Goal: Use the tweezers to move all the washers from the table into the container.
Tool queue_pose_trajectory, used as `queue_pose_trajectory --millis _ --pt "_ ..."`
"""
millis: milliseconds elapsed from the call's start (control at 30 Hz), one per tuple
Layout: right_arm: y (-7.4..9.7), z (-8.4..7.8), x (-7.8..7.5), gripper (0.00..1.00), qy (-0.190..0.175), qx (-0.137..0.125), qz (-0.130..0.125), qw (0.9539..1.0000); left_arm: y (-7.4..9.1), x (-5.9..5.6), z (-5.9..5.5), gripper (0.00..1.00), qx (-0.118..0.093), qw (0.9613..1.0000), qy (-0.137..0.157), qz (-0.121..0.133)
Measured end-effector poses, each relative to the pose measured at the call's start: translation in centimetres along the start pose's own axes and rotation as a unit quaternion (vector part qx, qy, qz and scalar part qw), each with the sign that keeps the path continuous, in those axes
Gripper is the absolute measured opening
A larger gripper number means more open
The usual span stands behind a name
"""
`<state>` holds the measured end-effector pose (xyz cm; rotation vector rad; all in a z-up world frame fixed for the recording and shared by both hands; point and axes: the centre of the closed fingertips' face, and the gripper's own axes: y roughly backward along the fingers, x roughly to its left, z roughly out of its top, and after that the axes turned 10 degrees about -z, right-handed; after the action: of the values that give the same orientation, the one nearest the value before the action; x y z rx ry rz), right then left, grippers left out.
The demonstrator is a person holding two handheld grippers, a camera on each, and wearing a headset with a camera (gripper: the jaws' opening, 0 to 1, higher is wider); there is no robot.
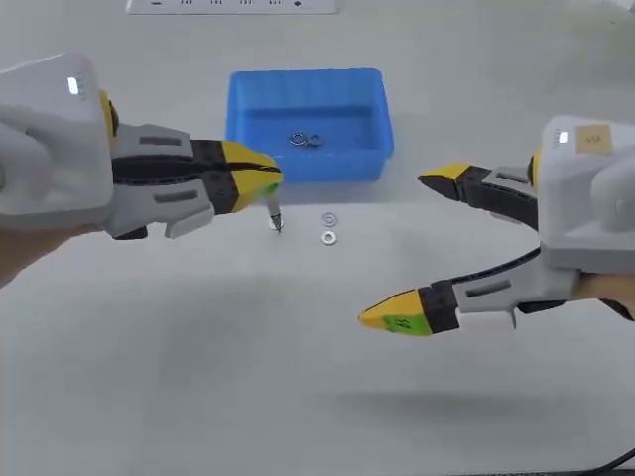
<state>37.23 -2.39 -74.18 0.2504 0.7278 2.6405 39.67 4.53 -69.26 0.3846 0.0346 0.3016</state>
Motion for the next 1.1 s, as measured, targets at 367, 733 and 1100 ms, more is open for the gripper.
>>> queue_pose_trajectory --millis 367,733,1100 --pt "-3.5 3.2 2.1 0.87 0.047 -0.011 0.086 0.9951 -0.3 0.0 -0.1 0.04 0.042 0.9986 -0.002 -0.031" --pt "-9.0 3.5 2.7 0.57 0.101 0.013 0.135 0.9857 -0.2 0.0 -0.4 0.04 0.056 0.9979 0.008 -0.03" --pt "-10.7 2.8 2.4 0.22 0.142 0.036 0.147 0.9782 -0.6 0.2 -0.4 0.04 0.052 0.9981 0.011 -0.03"
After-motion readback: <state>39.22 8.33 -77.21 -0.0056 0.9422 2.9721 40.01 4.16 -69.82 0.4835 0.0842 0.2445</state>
